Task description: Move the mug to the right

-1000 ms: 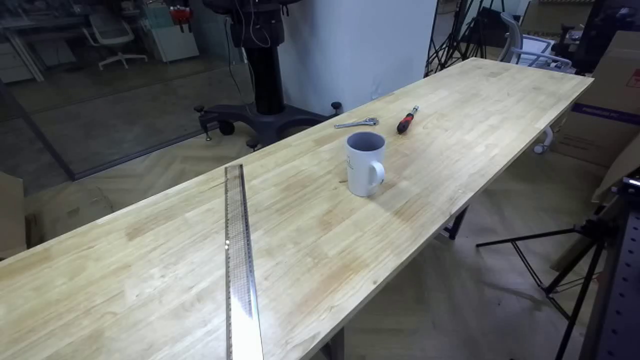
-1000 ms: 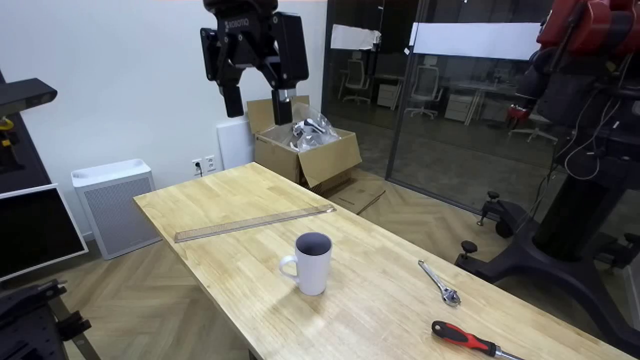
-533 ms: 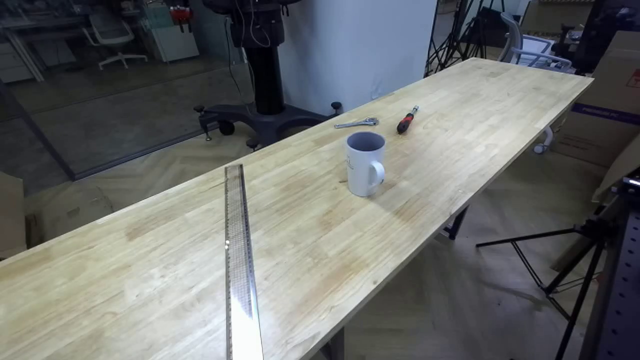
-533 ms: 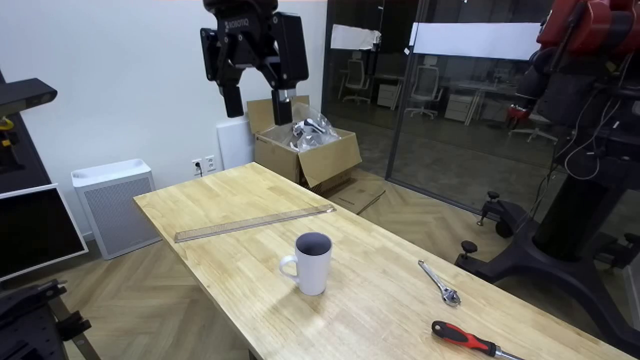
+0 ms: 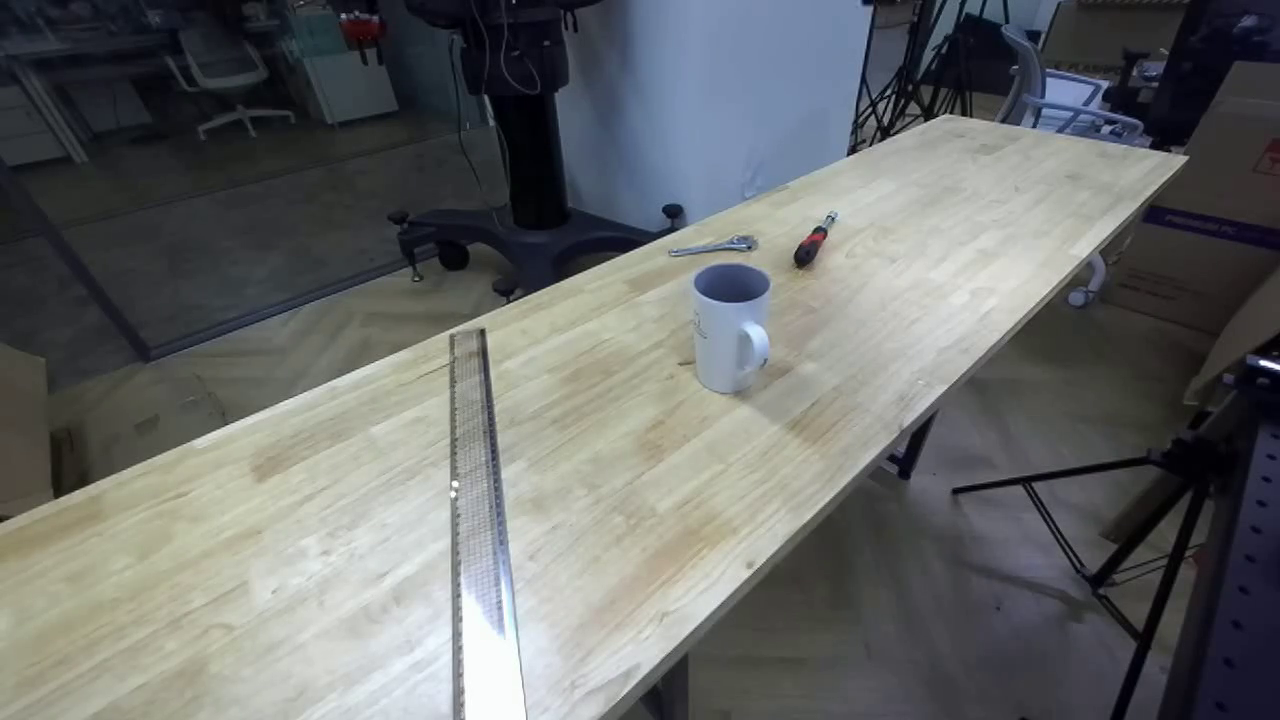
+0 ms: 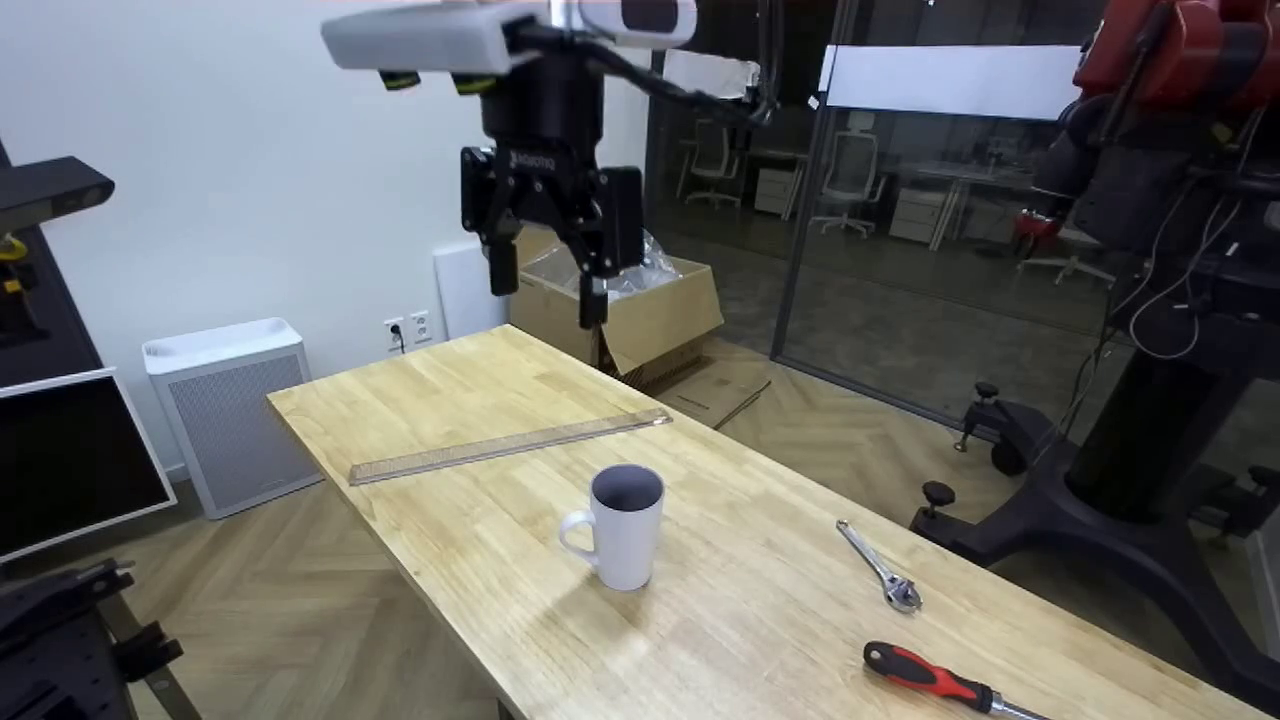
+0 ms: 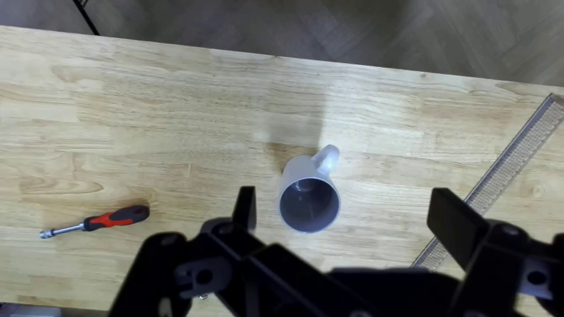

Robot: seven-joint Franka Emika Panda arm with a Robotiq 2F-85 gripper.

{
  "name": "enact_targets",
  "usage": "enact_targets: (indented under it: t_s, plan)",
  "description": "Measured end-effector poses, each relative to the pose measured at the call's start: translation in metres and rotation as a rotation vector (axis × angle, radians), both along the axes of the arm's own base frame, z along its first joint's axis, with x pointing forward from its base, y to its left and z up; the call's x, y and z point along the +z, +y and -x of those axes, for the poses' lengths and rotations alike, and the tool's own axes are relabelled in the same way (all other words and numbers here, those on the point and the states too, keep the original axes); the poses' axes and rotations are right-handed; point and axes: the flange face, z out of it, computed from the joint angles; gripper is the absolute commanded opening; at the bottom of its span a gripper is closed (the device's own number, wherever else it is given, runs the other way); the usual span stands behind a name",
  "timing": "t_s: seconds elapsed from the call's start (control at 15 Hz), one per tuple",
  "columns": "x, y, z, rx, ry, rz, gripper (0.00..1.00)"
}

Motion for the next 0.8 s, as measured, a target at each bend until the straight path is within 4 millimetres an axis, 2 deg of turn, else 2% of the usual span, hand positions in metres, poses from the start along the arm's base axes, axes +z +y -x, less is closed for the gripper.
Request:
enact_targets:
  t_s: [0.4,0.8]
  plan:
    - [-0.063,0.01,-0.067,0.079,-0.035,-0.014,1.0]
    - [-0.105,0.031,-0.104,0.144,-0.02,-0.034,1.0]
